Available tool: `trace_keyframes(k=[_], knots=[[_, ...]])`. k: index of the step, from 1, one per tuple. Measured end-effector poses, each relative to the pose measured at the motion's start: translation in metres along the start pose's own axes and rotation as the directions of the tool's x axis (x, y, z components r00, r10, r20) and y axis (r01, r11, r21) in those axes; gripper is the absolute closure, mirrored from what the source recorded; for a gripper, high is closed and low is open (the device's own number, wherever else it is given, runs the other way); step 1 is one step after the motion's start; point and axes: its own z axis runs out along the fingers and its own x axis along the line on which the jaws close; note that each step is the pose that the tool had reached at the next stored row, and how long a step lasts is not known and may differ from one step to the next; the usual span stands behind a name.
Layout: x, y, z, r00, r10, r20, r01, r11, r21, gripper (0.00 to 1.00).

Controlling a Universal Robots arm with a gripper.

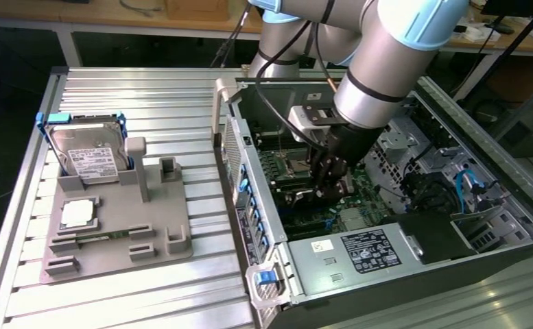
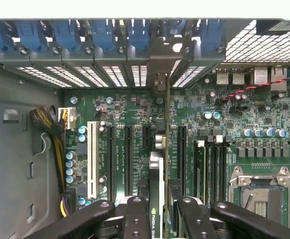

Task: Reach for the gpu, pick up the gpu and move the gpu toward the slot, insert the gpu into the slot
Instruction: 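Insert the gpu into the slot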

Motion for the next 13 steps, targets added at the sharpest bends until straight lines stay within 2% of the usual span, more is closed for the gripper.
trace_keyframes(k=[4, 7, 9, 13], knots=[[-0.0010, 0.0000, 0.0001, 1.0000, 0.000, -0.0042, 0.000, 1.0000, 0.0022, 0.73], [-0.0047, 0.0002, -0.0032, 0.9999, 0.001, -0.0110, -0.001, 1.0000, 0.0025, 0.73], [-0.0056, 0.0004, -0.0082, 0.9999, 0.001, -0.0121, -0.001, 1.0000, 0.0025, 0.73], [-0.0059, 0.0005, -0.0083, 0.9999, 0.001, -0.0122, -0.001, 1.0000, 0.0033, 0.73]])
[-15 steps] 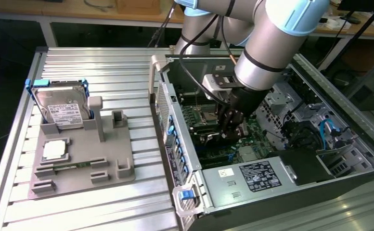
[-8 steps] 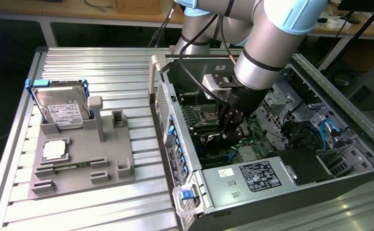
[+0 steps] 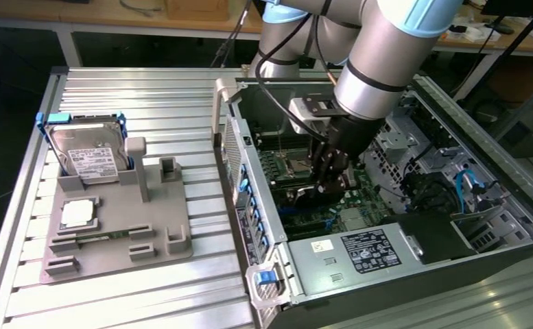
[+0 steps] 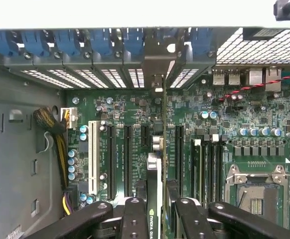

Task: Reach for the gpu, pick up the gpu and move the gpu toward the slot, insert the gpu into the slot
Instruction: 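Insert the gpu into the slot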

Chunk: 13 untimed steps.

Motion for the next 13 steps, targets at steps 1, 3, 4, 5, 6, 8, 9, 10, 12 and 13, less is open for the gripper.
trace_keyframes(k=[1, 3, 4, 5, 6, 8, 9, 10, 12, 13], knots=[[0.0000, -0.0001, 0.0006, 1.0000, 0.000, 0.0001, 0.000, 1.0000, 0.0001, 0.73], [-0.0001, -0.0001, 0.0015, 1.0000, 0.000, -0.0001, 0.000, 1.0000, 0.0001, 0.73], [-0.0004, -0.0001, 0.0018, 1.0000, 0.000, -0.0003, 0.000, 1.0000, 0.0000, 0.73], [-0.0009, -0.0001, 0.0022, 1.0000, 0.000, -0.0002, 0.000, 1.0000, 0.0000, 0.73], [-0.0014, -0.0001, 0.0025, 1.0000, 0.000, 0.0000, 0.000, 1.0000, 0.0000, 0.73], [-0.0029, -0.0002, 0.0030, 1.0000, 0.000, 0.0000, 0.000, 1.0000, 0.0001, 0.73], [-0.0036, -0.0002, 0.0032, 1.0000, 0.000, -0.0001, 0.000, 1.0000, 0.0000, 0.73], [-0.0042, -0.0002, 0.0034, 1.0000, 0.000, 0.0001, 0.000, 1.0000, 0.0001, 0.73], [-0.0049, -0.0003, 0.0037, 1.0000, 0.000, 0.0002, 0.000, 1.0000, 0.0001, 0.73], [-0.0049, -0.0003, 0.0038, 1.0000, 0.000, 0.0000, 0.000, 1.0000, 0.0001, 0.73]])
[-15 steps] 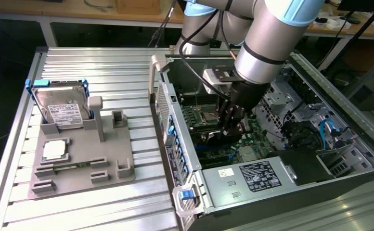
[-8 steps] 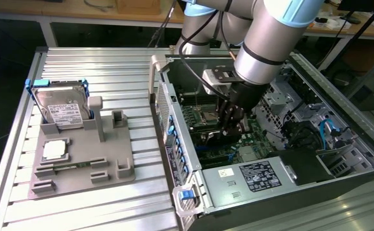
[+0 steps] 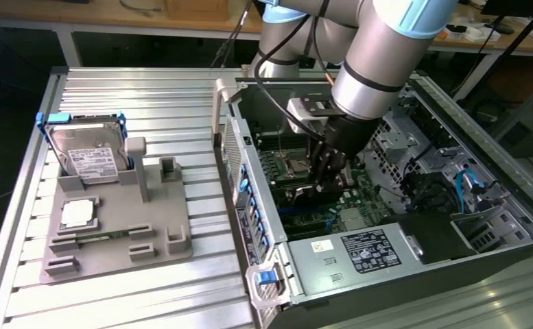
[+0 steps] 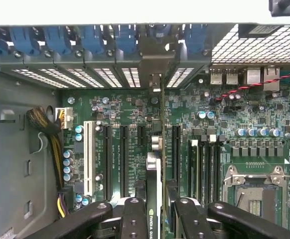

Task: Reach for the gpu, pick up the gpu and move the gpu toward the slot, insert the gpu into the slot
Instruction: 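Insert the gpu into the slot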

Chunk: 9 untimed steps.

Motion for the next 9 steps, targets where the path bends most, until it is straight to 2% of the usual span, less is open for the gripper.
trace_keyframes(k=[9], knots=[[0.0000, 0.0003, 0.0020, 1.0000, 0.000, 0.0004, 0.000, 1.0000, 0.0002, 0.73]])
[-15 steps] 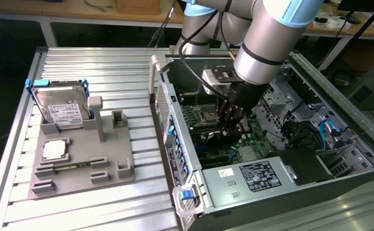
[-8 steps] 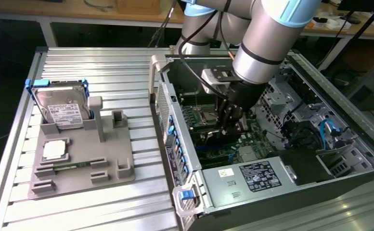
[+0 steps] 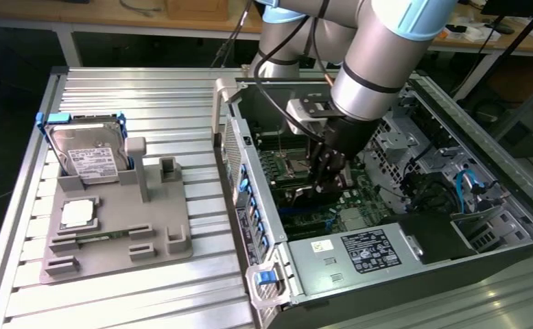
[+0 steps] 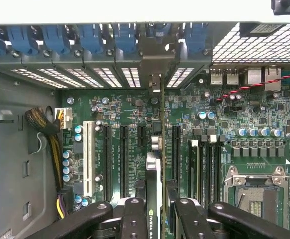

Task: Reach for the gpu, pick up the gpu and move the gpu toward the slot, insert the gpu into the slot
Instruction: 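Insert the gpu into the slot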

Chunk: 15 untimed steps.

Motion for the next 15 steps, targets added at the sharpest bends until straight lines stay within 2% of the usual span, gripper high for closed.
trace_keyframes(k=[15], knots=[[-0.0001, 0.0009, 0.0050, 1.0000, 0.000, -0.0003, 0.000, 1.0000, -0.0001, 0.73]])
